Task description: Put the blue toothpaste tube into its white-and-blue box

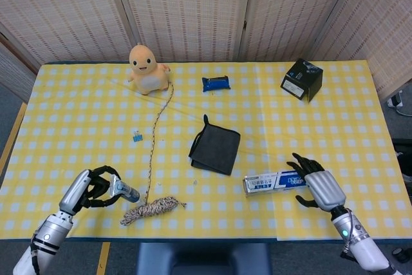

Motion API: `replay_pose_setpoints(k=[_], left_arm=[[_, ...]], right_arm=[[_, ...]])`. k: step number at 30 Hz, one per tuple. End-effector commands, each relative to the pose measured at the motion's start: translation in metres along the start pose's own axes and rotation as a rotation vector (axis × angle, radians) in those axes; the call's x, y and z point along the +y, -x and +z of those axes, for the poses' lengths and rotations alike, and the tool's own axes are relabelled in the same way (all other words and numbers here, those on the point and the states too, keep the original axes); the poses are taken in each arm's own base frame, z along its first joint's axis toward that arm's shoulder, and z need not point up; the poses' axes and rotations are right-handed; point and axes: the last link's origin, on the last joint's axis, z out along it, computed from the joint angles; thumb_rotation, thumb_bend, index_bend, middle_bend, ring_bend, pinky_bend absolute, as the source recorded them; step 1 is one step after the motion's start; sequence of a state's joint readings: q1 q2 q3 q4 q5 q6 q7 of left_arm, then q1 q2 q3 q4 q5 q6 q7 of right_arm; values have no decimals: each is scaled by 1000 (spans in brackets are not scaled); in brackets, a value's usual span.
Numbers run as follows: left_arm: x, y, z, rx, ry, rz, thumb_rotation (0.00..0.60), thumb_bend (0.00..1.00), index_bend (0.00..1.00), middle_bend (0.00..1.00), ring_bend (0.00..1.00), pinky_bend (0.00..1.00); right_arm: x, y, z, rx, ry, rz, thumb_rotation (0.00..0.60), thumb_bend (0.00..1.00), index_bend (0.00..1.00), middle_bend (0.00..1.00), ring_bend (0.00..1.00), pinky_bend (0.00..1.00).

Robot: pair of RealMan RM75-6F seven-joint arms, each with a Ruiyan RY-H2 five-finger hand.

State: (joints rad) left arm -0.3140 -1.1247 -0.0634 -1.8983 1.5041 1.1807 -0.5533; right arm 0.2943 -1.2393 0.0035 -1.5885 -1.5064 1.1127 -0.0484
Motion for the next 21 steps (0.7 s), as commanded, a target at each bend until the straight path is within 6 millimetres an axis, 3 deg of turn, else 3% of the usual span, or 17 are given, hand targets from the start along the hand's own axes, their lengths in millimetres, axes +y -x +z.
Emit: replay_pose_setpoints(k=[1,16,18,21], left_arm=[[0,-1,-2,4,2,-2,600,401,873,1000,1000,1000],[-1,-3,-4,10,3,1,600,403,873,1000,1000,1000],[-1,-4,-3,12,1,3,600,403,872,1000,1000,1000],[-3,-5,-2,17,-6,4,600,403,873,1000,1000,1000]], right_arm=[[-1,5,11,-25,6,-32,600,293,175,71,104,132],[6,21,33,-68,58,-74,600,293,235,104,126,134],[6,24,34,-70,61,-62,600,293,235,110,135,161],[5,27,35,-75,56,-61,600,293,235,115,165,283]])
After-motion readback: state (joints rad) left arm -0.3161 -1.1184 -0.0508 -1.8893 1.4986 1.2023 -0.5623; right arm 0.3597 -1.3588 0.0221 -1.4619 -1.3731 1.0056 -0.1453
